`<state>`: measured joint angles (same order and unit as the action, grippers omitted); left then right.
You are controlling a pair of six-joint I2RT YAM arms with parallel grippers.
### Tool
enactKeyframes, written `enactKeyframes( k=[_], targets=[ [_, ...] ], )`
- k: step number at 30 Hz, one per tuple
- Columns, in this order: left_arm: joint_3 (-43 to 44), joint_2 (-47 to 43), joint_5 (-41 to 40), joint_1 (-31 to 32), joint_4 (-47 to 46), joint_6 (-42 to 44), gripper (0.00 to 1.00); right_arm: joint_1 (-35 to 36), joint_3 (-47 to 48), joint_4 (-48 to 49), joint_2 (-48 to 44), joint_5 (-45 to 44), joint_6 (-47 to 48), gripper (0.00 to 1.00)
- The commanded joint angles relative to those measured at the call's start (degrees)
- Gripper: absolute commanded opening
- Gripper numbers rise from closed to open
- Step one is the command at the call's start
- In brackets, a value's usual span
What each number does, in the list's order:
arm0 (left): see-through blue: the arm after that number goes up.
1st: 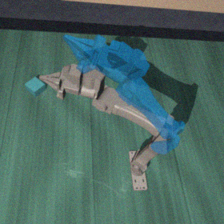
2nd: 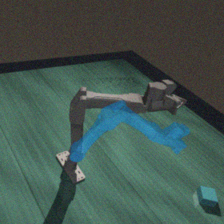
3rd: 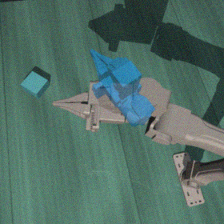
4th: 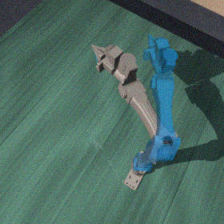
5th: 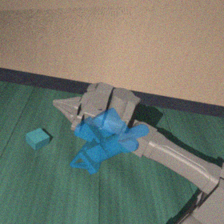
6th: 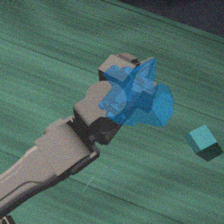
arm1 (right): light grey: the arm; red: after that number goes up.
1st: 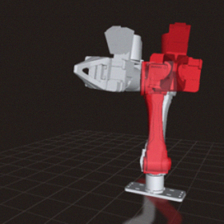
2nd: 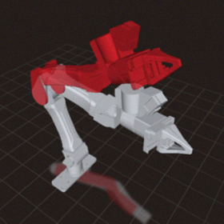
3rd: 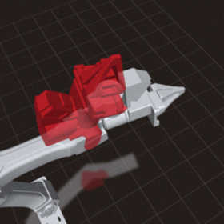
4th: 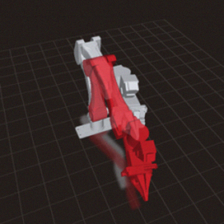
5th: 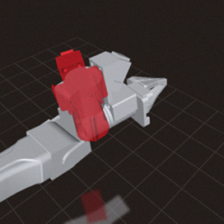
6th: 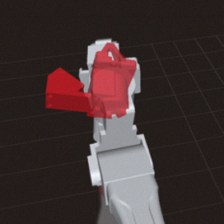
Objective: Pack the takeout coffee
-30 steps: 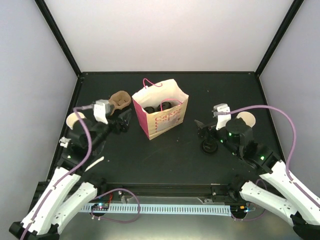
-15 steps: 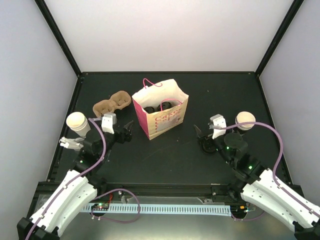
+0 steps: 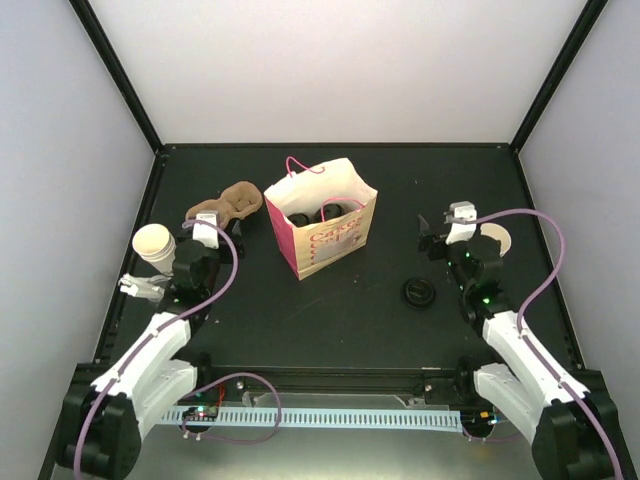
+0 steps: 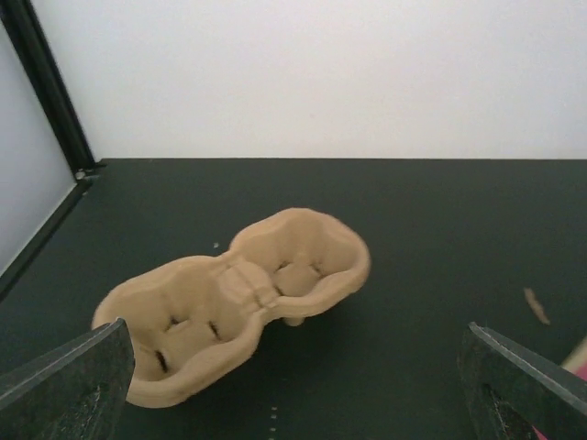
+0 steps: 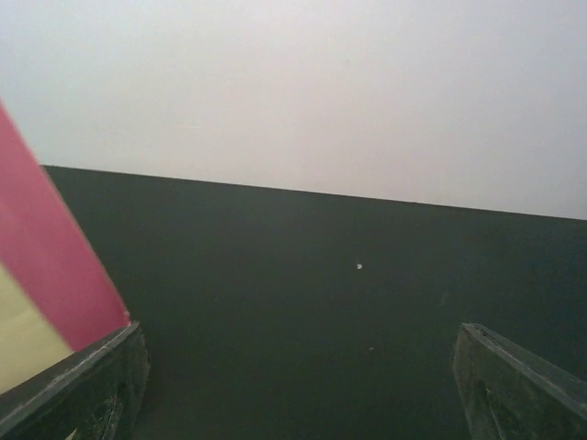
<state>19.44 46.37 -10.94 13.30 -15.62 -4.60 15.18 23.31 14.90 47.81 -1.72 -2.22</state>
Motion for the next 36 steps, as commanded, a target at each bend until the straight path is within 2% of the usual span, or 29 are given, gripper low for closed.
enactKeyframes(
  k=[1,5,9,13,15,21,24,26,28,29,36],
  targets=[
    [1.71,6.18,-2.12,-2.49,-8.51,4.42,0.99,-4.68,-0.64,11.84,3.74,3.33,0.52,0.92],
    [0.61,13.58,-1.36,-4.87,-16.05,4.60,0.99,-8.93,-1.30,13.74,5.46,3.63,5.31,0.93],
    [-1.02,20.89,1.14,-6.47,-24.47,5.46,0.99,-11.42,-3.52,16.76,7.80,5.06,5.95,0.93],
    [1.35,24.99,2.74,-7.04,-24.91,9.27,0.99,-13.31,-4.78,24.18,14.49,6.11,4.50,0.93],
    [-0.64,26.14,2.81,-7.40,-30.97,10.68,0.99,-14.53,-5.40,29.02,18.35,7.73,3.37,0.93],
    [-4.27,33.12,5.61,-9.00,-43.53,10.60,0.99,-16.42,-3.24,32.87,27.69,9.25,3.20,0.94],
    [-3.49,32.59,5.71,-9.06,-40.63,10.37,0.99,-16.55,-4.94,39.65,31.65,8.19,2.78,1.00],
    [-3.44,32.69,5.68,-9.15,-40.93,10.32,0.99,-16.51,-5.48,40.02,32.40,4.07,1.48,1.00],
    [-3.00,32.80,5.92,-9.27,-40.21,10.25,0.99,-16.28,-7.36,44.77,32.88,4.79,2.11,1.00],
    [-2.93,32.76,6.13,-9.35,-40.02,10.11,0.99,-16.23,-6.76,42.35,32.54,5.09,2.13,1.00],
    [-2.74,32.90,6.43,-9.56,-39.78,10.05,0.99,-16.27,-6.81,42.68,32.44,5.06,2.13,1.00]
  ],
)
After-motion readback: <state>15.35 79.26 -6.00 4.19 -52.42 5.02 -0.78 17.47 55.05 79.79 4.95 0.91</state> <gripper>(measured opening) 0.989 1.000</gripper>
